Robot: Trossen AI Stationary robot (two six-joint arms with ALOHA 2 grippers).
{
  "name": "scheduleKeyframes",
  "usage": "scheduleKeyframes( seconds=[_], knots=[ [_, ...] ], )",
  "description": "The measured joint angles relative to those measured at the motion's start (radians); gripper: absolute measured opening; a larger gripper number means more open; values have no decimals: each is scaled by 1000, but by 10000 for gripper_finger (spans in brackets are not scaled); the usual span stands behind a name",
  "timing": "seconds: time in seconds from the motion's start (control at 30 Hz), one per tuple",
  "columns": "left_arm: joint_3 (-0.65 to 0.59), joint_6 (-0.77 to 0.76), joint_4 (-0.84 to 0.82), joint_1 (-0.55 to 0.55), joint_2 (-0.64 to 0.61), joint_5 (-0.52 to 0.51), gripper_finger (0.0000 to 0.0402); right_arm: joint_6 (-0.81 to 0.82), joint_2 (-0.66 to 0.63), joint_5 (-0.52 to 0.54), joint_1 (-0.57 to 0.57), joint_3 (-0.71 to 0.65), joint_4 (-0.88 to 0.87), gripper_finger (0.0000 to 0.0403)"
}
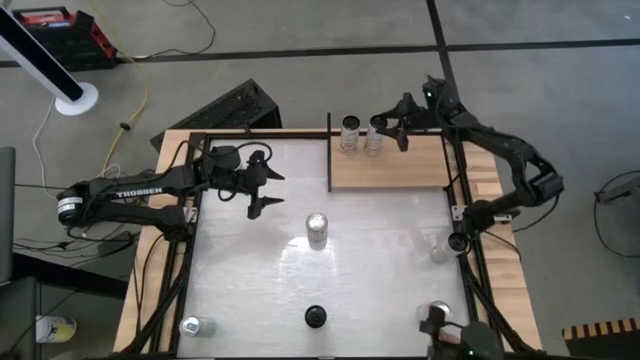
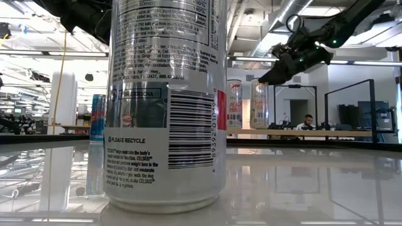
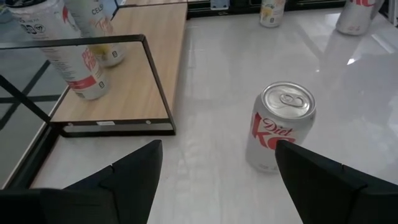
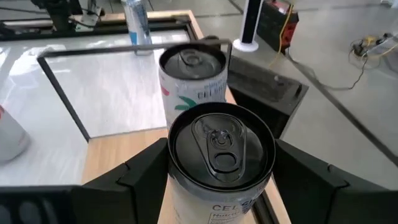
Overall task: Place canned beverage on shelf
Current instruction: Put the top white and yellow soda can on the shelf
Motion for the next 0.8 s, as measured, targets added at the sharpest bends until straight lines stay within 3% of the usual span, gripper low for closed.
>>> scheduleKeyframes(
  seconds=[0.6,0.8],
  knots=[
    [0,7,-8,0,0,1,298,-60,30,2,0,36,-66,277],
    [0,16,-14,0,0,0,298,-37,30,14,1,35,-67,308]
  ],
)
